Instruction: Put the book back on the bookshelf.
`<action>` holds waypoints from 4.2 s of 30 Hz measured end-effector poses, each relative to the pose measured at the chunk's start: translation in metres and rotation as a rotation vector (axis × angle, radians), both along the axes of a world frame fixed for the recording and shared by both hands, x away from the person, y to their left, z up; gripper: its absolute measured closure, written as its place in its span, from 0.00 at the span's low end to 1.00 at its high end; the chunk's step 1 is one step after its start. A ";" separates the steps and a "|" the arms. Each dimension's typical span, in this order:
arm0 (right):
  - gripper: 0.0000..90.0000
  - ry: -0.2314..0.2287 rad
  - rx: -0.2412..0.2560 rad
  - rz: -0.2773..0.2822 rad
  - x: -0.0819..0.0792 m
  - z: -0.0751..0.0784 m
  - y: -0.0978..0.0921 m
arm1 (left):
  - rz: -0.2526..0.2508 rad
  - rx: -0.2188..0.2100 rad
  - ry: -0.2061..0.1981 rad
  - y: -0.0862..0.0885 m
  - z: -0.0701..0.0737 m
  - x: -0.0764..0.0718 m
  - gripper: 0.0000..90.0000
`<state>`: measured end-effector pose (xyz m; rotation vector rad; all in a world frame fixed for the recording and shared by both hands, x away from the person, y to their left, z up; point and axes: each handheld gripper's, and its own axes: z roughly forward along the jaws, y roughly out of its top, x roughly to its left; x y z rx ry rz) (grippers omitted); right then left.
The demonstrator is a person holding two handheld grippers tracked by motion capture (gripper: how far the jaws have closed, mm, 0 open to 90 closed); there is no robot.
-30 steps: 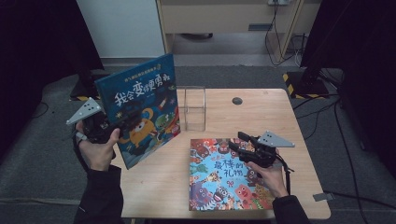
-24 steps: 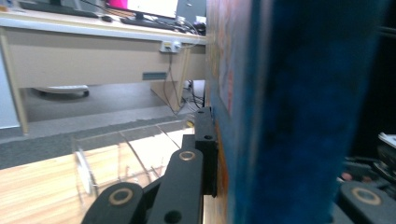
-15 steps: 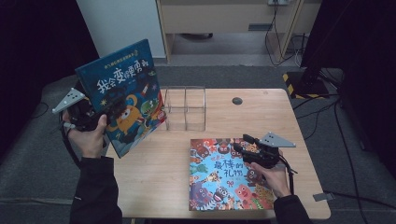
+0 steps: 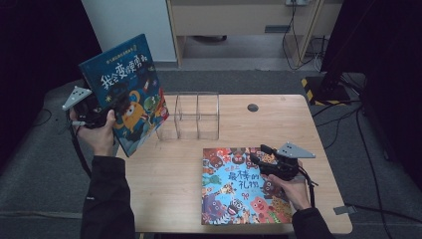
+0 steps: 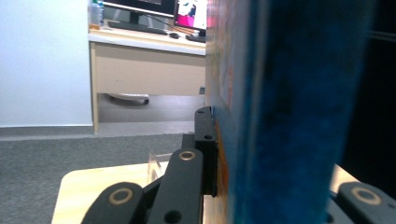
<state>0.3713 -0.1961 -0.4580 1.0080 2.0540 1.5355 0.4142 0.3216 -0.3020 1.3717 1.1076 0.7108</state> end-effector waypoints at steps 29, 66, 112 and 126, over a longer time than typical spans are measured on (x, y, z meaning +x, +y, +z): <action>0.44 0.024 -0.045 0.002 -0.002 -0.012 0.003 | 0.115 -0.036 0.033 -0.029 -0.051 0.071 0.92; 0.43 0.019 -0.061 0.004 -0.004 -0.012 0.002 | 0.073 -0.015 0.103 -0.025 -0.111 0.062 0.91; 0.43 0.016 -0.070 -0.002 -0.002 -0.011 -0.002 | 0.153 -0.125 0.002 -0.022 -0.090 0.060 0.92; 0.43 0.009 -0.075 0.001 -0.002 -0.011 -0.003 | 0.169 -0.102 0.010 -0.039 -0.119 0.074 0.91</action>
